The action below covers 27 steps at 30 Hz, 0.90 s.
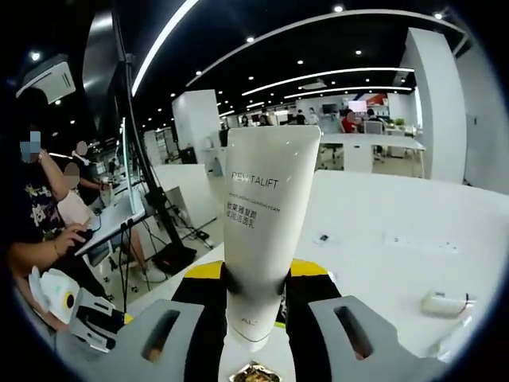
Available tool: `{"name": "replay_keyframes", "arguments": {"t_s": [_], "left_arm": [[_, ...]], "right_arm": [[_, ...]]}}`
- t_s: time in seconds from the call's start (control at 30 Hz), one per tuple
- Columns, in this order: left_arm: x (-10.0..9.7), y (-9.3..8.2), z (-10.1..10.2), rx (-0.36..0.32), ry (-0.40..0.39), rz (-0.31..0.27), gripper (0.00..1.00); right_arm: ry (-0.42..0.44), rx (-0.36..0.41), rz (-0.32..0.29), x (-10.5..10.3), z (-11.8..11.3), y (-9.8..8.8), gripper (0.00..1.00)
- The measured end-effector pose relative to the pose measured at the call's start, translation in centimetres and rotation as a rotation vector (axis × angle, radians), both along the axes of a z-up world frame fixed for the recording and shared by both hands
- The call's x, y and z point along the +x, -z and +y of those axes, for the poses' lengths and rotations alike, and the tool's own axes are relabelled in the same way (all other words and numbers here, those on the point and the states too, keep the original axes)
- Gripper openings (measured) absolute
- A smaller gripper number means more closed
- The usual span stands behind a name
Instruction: Arrange the skincare products in the storage area until every visible bottle or jar stands upright without overlapping.
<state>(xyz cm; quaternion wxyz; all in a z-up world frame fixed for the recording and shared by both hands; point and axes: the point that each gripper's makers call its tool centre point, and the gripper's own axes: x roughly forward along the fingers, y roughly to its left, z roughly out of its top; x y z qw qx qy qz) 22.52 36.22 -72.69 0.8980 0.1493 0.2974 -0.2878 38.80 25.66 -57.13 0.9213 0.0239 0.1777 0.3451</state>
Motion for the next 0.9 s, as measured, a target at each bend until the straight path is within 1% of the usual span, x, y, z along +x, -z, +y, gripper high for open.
{"name": "replay_keyframes", "arguments": {"t_s": [0.23,0.73,0.77,0.83,0.9], "left_arm": [[-0.05,0.02,-0.01,0.003,-0.001,0.002,0.29],[-0.06,0.03,0.11,0.004,-0.005,0.003,0.29],[0.04,-0.06,0.18,0.001,-0.010,-0.003,0.29],[0.09,0.01,0.27,-0.004,-0.018,0.004,0.29],[0.06,0.12,0.25,0.004,-0.012,0.004,0.29]], "right_arm": [[0.006,0.009,-0.005,-0.29,-0.28,-0.38,0.25],[0.017,0.007,-0.008,-0.88,-0.72,-0.39,0.25],[0.016,0.006,-0.008,-0.92,-0.72,-0.39,0.25],[0.015,0.006,-0.011,-0.92,-0.74,-0.47,0.25],[0.017,0.012,-0.014,-0.88,-0.78,-0.60,0.25]]}}
